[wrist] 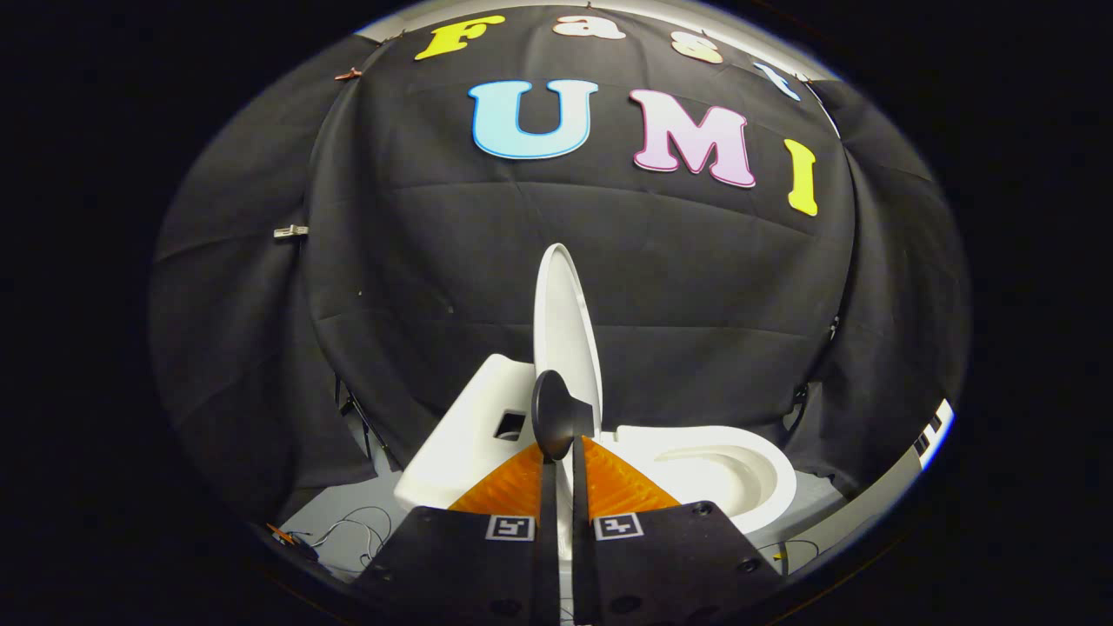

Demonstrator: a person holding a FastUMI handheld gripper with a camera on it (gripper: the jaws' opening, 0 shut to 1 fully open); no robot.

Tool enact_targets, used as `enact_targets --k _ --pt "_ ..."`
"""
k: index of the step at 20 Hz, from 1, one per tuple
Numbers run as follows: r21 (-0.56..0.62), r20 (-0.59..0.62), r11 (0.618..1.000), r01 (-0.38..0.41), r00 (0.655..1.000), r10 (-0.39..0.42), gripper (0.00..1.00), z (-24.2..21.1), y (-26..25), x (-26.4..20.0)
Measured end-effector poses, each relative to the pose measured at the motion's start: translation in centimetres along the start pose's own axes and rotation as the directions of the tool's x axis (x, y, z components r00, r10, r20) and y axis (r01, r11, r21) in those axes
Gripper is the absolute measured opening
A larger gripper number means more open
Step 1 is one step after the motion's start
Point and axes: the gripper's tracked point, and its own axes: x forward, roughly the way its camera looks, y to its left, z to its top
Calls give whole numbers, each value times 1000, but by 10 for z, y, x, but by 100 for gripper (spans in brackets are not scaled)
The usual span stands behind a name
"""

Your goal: Open the toilet lid.

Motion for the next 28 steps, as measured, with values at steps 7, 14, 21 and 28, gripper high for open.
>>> enact_targets --k 7,14,21,28 --pt "-45 -7 997 -65 998 65 11 -11 36 -3" --pt "-56 10 996 -76 997 76 5 -6 37 -8" --pt "-42 5 995 -90 996 90 5 -11 34 -13" --pt "-33 -31 993 -115 993 114 54 -26 32 -11"
